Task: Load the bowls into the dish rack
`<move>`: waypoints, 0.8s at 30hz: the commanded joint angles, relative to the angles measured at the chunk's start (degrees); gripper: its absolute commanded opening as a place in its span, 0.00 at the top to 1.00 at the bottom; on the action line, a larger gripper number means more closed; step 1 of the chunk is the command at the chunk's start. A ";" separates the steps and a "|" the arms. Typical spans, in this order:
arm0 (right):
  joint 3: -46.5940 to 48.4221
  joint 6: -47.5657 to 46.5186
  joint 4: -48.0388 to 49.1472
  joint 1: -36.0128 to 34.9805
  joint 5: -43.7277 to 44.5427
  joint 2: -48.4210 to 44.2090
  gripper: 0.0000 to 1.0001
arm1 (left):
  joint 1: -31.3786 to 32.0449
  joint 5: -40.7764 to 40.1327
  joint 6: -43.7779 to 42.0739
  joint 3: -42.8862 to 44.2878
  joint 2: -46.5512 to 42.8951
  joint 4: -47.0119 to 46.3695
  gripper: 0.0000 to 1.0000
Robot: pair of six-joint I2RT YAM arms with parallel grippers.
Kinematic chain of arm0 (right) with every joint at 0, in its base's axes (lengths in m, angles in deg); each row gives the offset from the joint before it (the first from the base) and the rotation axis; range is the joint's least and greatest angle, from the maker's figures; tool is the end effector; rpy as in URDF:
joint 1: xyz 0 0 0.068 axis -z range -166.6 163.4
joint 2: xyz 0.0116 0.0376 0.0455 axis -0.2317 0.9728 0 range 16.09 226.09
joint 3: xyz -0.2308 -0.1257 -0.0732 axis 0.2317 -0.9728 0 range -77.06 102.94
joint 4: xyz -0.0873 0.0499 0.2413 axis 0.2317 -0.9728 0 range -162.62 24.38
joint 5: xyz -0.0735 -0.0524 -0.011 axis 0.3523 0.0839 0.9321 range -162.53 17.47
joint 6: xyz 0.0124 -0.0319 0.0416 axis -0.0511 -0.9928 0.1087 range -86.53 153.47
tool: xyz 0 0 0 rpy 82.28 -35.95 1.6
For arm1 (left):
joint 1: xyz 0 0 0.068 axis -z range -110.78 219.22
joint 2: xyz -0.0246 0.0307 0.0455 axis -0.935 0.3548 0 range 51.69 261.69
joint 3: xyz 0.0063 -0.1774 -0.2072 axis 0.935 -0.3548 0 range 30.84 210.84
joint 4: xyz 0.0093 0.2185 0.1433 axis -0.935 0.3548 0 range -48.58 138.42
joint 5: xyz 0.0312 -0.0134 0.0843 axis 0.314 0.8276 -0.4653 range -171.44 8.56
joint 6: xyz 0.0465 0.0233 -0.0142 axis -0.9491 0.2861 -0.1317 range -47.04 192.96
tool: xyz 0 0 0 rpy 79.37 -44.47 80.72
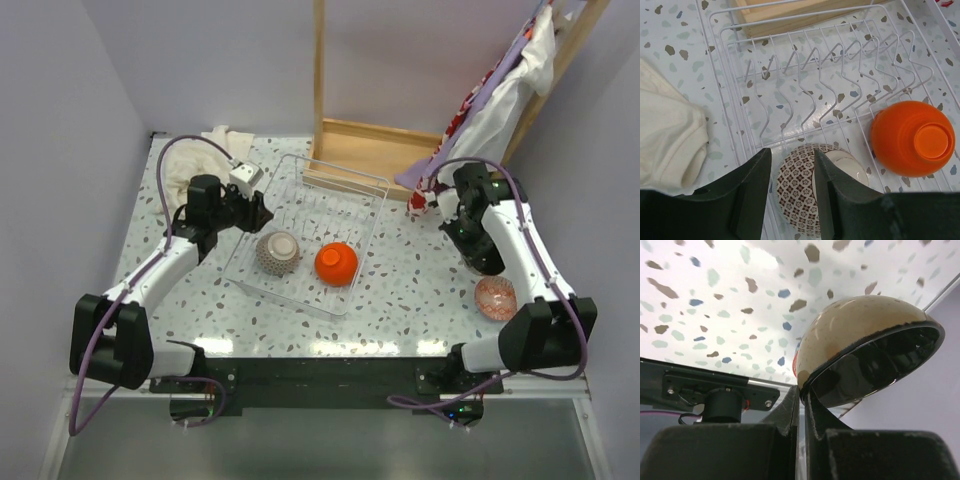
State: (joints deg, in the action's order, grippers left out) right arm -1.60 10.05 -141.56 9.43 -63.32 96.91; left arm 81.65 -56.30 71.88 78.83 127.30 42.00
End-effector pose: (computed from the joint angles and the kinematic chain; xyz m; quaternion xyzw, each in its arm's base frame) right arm 0.2437 0.0111 0.3031 -0.2293 0.9671 -0.0917 0.0610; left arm 0.2826 -0.0779 0.2587 0.2096 0.8185 -0.2354 0.4803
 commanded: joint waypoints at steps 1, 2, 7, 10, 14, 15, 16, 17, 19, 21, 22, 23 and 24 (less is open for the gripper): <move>0.75 -2.42 -13.18 -3.32 -1.21 -4.43 1.00 | -0.38 -0.62 -1.20 3.16 0.59 -0.67 0.55; -0.83 -2.59 -12.66 -3.85 -1.39 -5.40 1.00 | -0.38 -1.06 -1.46 3.34 0.76 -0.67 0.55; -4.52 -3.21 -11.33 -7.36 -5.86 -6.99 1.00 | -0.65 -1.94 -3.57 3.96 1.38 3.11 0.55; -6.81 -4.18 -10.64 -9.99 -9.12 -7.60 1.00 | -0.65 -2.03 -4.89 3.87 1.99 4.43 0.55; -9.01 -4.88 -8.17 -14.31 -13.07 -8.48 1.00 | -0.65 -2.47 -6.47 4.31 3.40 6.27 0.56; -9.36 -4.88 -7.04 -15.10 -13.78 -8.74 1.00 | -0.65 -2.82 -6.56 4.74 4.10 6.62 0.57; -10.06 -4.62 -6.42 -17.11 -15.18 -9.01 1.00 | -0.65 -3.34 -6.65 5.01 4.36 6.71 0.57; -10.33 -4.44 -6.06 -18.08 -16.23 -9.18 1.00 | -0.65 -3.44 -6.65 5.19 4.71 6.89 0.57; -10.68 -4.53 -5.01 -20.89 -19.48 -10.06 1.00 | -0.65 -3.44 -6.39 6.50 4.98 7.24 0.58; -9.99 -4.97 -5.09 -22.48 -21.25 -10.41 1.00 | -0.65 -2.83 -6.39 8.51 5.33 8.38 0.58; -8.59 -5.14 -5.18 -23.36 -21.69 -10.42 1.00 | -0.65 -2.04 -6.56 9.22 5.42 8.73 0.58; -7.45 -5.58 -5.44 -23.45 -23.43 -10.33 1.00 | -0.65 -1.68 -6.91 10.01 5.42 9.52 0.59; -6.04 -5.58 -5.27 -23.54 -24.41 -10.15 1.00 | -0.65 -1.33 -7.18 11.76 5.60 10.14 0.58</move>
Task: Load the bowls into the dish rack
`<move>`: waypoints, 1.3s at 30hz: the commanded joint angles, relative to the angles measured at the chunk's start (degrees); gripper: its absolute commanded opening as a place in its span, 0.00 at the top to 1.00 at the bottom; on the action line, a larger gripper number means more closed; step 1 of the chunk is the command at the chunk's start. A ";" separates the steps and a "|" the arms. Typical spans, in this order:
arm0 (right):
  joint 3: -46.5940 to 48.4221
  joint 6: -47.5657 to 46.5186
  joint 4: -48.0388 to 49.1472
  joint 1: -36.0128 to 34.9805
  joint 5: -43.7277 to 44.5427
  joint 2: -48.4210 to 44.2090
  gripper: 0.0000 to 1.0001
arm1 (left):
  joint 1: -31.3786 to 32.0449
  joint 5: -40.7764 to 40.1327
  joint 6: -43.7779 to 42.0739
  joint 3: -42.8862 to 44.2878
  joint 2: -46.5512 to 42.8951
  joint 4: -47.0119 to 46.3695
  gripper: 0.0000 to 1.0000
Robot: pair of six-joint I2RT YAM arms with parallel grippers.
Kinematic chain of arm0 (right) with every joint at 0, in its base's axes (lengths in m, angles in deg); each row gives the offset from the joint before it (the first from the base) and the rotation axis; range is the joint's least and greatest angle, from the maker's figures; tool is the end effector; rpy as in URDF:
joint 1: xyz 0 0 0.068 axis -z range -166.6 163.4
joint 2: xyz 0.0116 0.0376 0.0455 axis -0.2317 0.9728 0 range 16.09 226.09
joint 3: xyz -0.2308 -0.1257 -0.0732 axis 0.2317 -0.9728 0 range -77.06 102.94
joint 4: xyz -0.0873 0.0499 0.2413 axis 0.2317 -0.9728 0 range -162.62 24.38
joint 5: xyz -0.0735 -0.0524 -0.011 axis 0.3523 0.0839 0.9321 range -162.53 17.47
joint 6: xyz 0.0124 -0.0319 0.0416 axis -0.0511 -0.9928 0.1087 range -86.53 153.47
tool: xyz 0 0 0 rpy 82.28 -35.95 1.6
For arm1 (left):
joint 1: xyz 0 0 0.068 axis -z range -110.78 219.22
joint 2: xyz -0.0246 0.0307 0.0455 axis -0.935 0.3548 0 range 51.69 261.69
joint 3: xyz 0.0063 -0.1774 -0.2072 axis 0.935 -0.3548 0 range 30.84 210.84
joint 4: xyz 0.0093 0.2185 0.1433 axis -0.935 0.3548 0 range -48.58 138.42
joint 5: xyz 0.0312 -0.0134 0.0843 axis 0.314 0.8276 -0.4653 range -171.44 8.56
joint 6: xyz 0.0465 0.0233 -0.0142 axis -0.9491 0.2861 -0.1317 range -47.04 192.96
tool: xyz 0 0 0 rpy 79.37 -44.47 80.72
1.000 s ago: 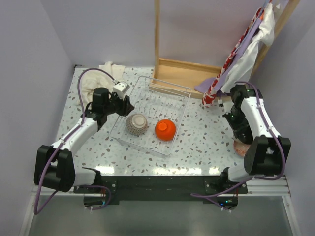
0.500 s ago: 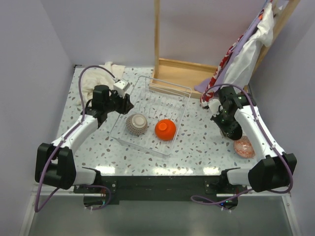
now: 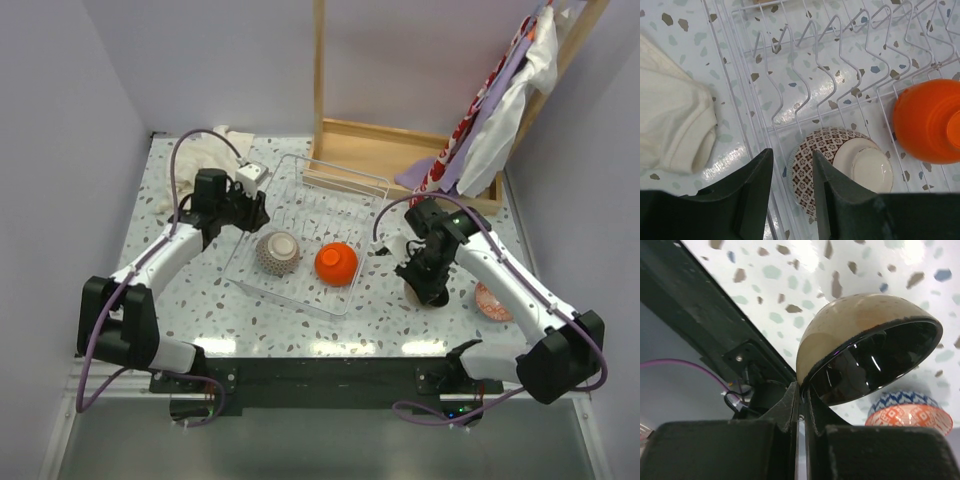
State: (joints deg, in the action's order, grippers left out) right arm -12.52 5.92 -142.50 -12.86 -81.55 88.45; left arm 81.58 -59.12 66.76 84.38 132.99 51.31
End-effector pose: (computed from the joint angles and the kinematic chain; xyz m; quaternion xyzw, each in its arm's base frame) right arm 0.1778 0.0939 0.2826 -0.4538 0.8864 0.0780 0.0469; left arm 0.2993 -0.0795 0.2482 0.2263 0.8552 -0.1968 0.4228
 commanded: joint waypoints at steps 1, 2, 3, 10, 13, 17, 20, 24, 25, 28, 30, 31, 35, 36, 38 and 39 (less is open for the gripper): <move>8.12 -1.19 -4.07 -1.25 -7.58 -1.52 1.00 | -0.58 1.49 -2.33 7.18 0.09 1.53 0.59; 9.98 -0.75 -3.72 -1.25 -10.21 -0.73 1.00 | -0.58 1.49 -3.03 8.32 0.44 3.19 0.59; 11.56 -0.14 -2.50 -1.25 -11.62 -0.29 1.00 | -0.58 1.40 -3.29 10.51 0.53 4.16 0.59; 26.07 6.09 5.94 -2.65 -21.73 6.21 1.00 | -0.67 0.35 -3.12 17.74 -1.22 8.92 0.61; 27.31 10.99 13.31 -3.01 -28.59 7.62 1.00 | -0.67 0.79 -0.93 17.74 -3.07 6.73 0.64; 31.00 17.79 20.00 -3.36 -35.53 11.92 1.00 | -0.67 1.75 2.59 19.23 -3.69 7.60 0.82; 27.24 23.93 32.02 -3.36 -42.02 11.75 1.00 | -0.67 2.02 2.24 19.24 -3.51 9.70 1.00; 18.90 32.99 48.71 -3.53 -52.75 13.42 1.00 | -0.58 2.11 0.40 19.15 -2.64 12.78 1.00; 16.96 36.83 52.41 -3.88 -53.99 13.51 1.00 | -0.58 2.45 -0.91 18.97 -2.46 13.57 1.00; 9.75 49.46 70.25 -4.67 -56.20 13.77 1.00 | -0.58 3.16 -3.19 19.76 -1.85 16.46 1.00; 7.90 52.76 75.18 -5.46 -56.37 15.00 1.00 | -0.67 3.60 -4.52 20.64 -1.76 17.44 1.00; 7.45 54.52 76.08 -5.73 -56.11 15.27 1.00 | -0.58 4.04 -5.74 20.73 -2.10 17.79 1.00; 5.43 58.58 79.44 -5.82 -56.02 16.67 1.00 | -0.58 6.23 -6.99 18.19 -3.77 16.31 1.00; 5.08 57.71 79.26 -5.82 -55.85 16.94 1.00 | -0.58 6.93 -6.81 17.57 -4.13 15.87 1.00; 4.90 57.17 79.43 -5.91 -56.20 17.90 1.00 | -0.58 7.20 -5.15 15.82 -5.09 14.20 1.00; 4.73 57.34 79.69 -5.91 -56.55 18.86 1.00 | -0.58 7.81 -4.45 15.37 -5.36 13.76 1.00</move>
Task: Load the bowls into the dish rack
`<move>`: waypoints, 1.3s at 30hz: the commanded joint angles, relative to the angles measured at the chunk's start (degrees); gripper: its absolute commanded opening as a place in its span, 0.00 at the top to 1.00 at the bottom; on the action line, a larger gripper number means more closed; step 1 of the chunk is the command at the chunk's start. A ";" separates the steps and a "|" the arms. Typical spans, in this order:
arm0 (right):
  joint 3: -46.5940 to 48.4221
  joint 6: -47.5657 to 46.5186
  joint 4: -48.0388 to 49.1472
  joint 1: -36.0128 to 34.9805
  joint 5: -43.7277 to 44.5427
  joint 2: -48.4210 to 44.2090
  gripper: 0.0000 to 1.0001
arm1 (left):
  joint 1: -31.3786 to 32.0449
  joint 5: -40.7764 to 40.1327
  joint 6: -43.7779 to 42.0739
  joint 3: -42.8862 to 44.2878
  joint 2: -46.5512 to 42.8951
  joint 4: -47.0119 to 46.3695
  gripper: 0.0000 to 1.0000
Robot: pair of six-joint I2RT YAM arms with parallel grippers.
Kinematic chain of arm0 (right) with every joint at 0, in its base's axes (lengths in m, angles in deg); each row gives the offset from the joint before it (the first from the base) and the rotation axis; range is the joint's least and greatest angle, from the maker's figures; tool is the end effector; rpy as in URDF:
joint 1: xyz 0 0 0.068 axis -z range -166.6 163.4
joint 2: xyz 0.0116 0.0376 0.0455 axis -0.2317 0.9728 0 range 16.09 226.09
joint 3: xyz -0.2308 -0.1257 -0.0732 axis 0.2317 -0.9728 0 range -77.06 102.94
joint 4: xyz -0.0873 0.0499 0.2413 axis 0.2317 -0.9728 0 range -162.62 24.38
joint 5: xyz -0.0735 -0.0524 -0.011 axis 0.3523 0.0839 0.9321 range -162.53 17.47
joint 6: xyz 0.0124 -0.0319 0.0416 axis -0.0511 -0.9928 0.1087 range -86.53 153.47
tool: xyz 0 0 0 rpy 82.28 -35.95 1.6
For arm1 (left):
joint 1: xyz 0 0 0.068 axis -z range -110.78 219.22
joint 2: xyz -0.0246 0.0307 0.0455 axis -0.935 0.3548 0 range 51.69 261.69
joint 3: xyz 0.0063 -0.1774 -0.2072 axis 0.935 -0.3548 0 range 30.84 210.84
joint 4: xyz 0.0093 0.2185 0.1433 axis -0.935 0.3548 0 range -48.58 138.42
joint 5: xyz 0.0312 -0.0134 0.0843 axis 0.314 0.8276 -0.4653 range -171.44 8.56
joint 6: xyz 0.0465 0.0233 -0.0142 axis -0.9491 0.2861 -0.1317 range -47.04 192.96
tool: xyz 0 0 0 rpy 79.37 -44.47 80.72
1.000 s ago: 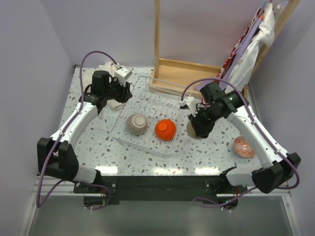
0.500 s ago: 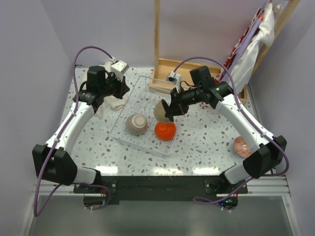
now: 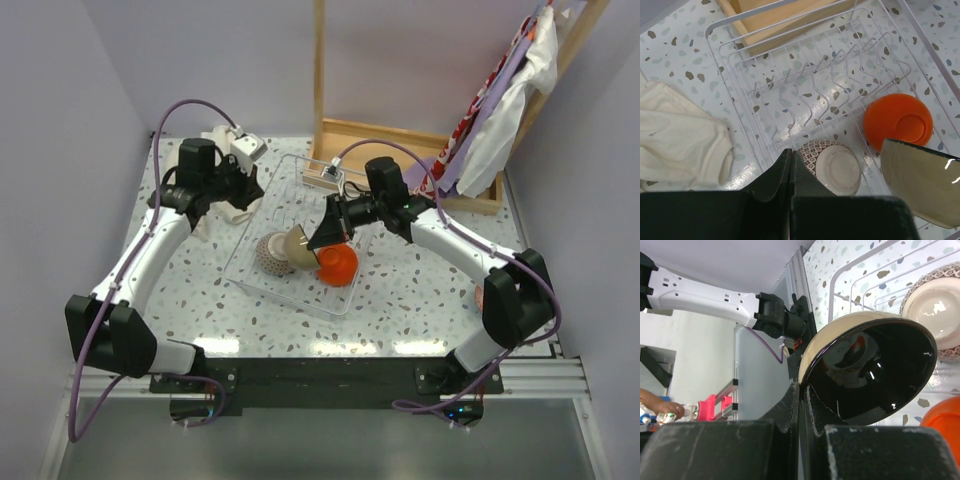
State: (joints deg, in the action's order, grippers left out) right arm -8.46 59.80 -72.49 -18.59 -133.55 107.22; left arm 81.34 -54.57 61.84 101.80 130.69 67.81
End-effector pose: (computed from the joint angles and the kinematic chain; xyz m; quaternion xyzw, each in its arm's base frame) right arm 0.2837 0.2138 0.2943 -0.2925 0.7303 0.5946 0.1660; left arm 0.2974 -0.0804 0.3381 0.2795 0.8210 -0.2096 0.4516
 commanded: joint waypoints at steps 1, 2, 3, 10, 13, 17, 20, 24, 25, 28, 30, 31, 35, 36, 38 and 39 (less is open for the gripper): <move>0.31 3.56 10.30 -0.18 -4.99 0.45 1.00 | -0.34 4.23 0.65 -2.57 -3.50 -3.10 1.00; -0.04 3.56 10.82 -0.27 -5.25 0.80 1.00 | -0.34 5.46 0.22 -3.45 -3.68 -3.01 1.00; -0.57 3.38 11.00 -0.27 -5.60 1.15 1.00 | -0.34 6.51 -0.05 -3.89 -3.94 -2.84 1.00; -3.03 -0.65 9.00 -1.15 -9.21 3.26 1.00 | -0.34 6.44 -3.12 -6.53 -5.17 -1.34 1.00; -2.68 -3.47 5.40 -1.32 -10.09 3.87 1.00 | -0.34 6.08 -3.30 -5.92 -4.91 -0.38 1.00; -2.24 -5.23 2.58 -2.55 -11.23 6.59 1.00 | -0.26 8.89 -6.28 -6.36 -5.35 1.73 1.00; -1.46 -6.81 0.30 -3.69 -11.76 8.53 1.00 | -0.25 10.12 -9.62 -7.59 -5.17 4.54 1.00; 2.50 -17.06 -10.42 -4.75 -13.60 13.44 1.00 | -0.17 10.04 -14.89 -10.75 -6.66 7.00 1.00; 3.55 -19.36 -13.22 -4.92 -13.78 14.24 1.00 | -0.17 9.95 -16.82 -12.41 -7.97 6.92 1.00; 7.77 -28.32 -23.33 -5.10 -14.39 18.80 1.00 | 0.27 10.30 -22.78 -15.66 -11.05 7.44 1.00; 11.53 -35.85 -31.85 -5.19 -14.66 21.09 1.00 | 0.88 10.74 -28.57 -17.16 -12.55 9.54 1.00; 12.95 -38.95 -35.28 -5.10 -15.18 23.89 1.00 | 1.41 10.92 -30.44 -18.04 -12.73 10.69 1.00; 22.86 -56.17 -58.87 -5.10 -16.06 30.76 1.00 | 3.69 12.24 -36.51 -19.36 -13.17 14.65 1.00; 24.64 -64.48 -63.57 -5.10 -16.15 31.99 1.00 | 4.48 12.24 -37.22 -19.71 -13.35 14.57 1.00; 28.93 -72.34 -76.01 -5.02 -16.42 35.41 1.00 | 8.08 11.36 -37.93 -20.95 -14.14 13.60 1.00; 29.92 -78.73 -79.66 -5.01 -16.59 36.39 1.00 | 9.31 11.27 -37.41 -21.30 -14.14 12.29 1.00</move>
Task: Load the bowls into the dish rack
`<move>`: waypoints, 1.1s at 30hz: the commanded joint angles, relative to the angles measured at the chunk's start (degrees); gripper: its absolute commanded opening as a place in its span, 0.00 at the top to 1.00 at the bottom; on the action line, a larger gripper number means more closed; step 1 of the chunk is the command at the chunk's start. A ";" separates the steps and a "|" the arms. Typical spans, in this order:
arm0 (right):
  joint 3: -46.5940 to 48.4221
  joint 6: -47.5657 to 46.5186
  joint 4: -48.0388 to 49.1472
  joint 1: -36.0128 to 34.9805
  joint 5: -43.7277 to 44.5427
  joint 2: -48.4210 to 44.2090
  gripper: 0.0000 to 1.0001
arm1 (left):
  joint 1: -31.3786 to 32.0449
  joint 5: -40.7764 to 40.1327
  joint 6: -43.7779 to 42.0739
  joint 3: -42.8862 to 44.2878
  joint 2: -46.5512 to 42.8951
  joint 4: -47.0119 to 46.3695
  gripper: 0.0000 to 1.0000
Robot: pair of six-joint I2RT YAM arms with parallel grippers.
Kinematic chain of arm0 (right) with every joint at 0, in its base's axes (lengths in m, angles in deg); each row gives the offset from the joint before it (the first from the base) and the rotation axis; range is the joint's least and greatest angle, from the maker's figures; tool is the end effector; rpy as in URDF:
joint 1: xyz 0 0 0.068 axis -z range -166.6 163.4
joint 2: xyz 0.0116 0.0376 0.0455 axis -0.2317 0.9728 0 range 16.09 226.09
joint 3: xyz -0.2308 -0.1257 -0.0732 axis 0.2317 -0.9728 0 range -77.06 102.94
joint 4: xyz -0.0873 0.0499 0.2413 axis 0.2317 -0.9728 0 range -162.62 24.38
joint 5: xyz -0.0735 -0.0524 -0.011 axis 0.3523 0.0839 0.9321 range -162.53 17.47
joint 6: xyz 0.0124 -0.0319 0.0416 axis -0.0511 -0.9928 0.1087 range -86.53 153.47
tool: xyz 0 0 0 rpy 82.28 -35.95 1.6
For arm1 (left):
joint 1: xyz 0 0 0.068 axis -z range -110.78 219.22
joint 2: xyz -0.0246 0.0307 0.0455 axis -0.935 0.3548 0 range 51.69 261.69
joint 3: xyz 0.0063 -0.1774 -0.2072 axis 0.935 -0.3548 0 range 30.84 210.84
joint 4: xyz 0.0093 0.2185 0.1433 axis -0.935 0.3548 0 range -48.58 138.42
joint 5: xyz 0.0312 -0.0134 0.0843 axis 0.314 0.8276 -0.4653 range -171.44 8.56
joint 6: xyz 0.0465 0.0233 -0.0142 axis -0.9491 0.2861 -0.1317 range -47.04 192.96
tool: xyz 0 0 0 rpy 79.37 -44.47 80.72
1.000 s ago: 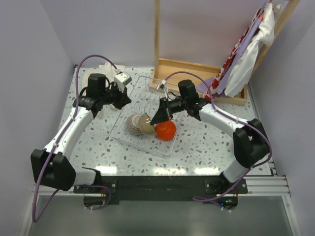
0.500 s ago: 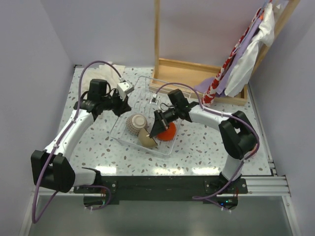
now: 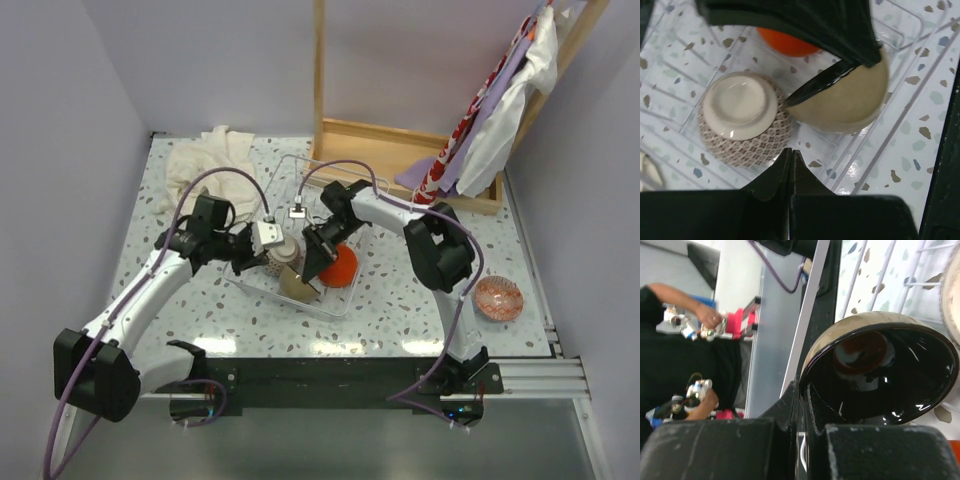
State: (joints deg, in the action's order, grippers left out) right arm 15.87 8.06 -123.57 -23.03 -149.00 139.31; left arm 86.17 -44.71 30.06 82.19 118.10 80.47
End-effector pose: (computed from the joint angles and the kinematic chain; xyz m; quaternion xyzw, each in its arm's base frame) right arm 0.3086 0.2706 0.1804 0.4117 -0.6689 -0.6171 0.0475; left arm 0.2104 -0.0865 0.2668 0.5346 0.7341 -0.2265 0.3522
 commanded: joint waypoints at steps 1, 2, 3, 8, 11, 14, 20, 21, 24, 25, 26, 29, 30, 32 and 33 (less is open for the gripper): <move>6.38 -30.11 -31.84 -0.49 -1.40 5.18 1.00 | 7.02 1.33 -5.27 -2.22 -1.46 -0.81 1.00; 6.04 -29.62 -33.00 -0.40 -1.58 5.45 1.00 | 8.09 1.41 -5.01 -2.31 -1.20 -1.16 1.00; 5.52 -30.13 -33.01 -0.14 -1.75 5.28 1.00 | 8.97 1.50 -4.40 -2.40 -0.85 -1.95 1.00; 4.02 -29.09 -29.34 -0.14 0.26 3.52 1.00 | 10.82 2.11 -1.14 -3.19 -0.49 -4.86 1.00; 0.79 -16.41 -17.94 -0.14 3.07 0.45 1.00 | 11.35 3.08 -0.44 -3.45 -0.06 -4.60 1.00; -4.83 -5.48 -0.58 -0.14 9.74 -4.99 1.00 | 12.23 3.52 0.79 -3.28 0.12 -4.86 1.00; -6.26 5.70 9.34 -0.14 17.13 -7.64 1.00 | 12.67 4.14 2.20 -2.75 0.12 -3.72 1.00; -6.61 6.42 10.22 -0.14 17.66 -7.82 1.00 | 12.93 4.23 2.46 -2.92 -0.23 -3.72 1.00; -7.85 8.79 13.48 -0.14 19.95 -8.35 1.00 | 13.37 5.01 3.34 -3.89 -0.76 -3.80 1.00; -7.67 8.88 13.13 -0.14 20.30 -8.08 1.00 | 13.37 5.19 3.69 -4.24 -0.84 -3.98 1.00; -7.41 9.06 12.87 -0.14 21.17 -7.47 1.00 | 13.63 5.19 3.78 -4.50 -0.93 -4.24 1.00; -8.02 9.50 13.48 -0.14 23.02 -7.46 1.00 | 13.99 4.84 3.70 -5.65 -0.94 -4.59 1.00; -8.28 9.76 13.92 -0.14 23.64 -7.64 1.00 | 13.99 4.75 3.43 -5.65 -0.93 -4.42 1.00; -8.55 9.85 14.89 -0.14 24.52 -8.17 1.00 | 14.16 4.84 3.08 -6.17 -0.93 -3.81 1.00; -8.55 9.77 14.89 -0.05 24.87 -8.26 1.00 | 14.34 4.93 2.91 -6.35 -0.93 -3.63 1.00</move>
State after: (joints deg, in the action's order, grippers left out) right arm 9.03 18.03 -114.26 -23.38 -136.50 131.20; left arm 99.90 -41.70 33.10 76.66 118.21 77.56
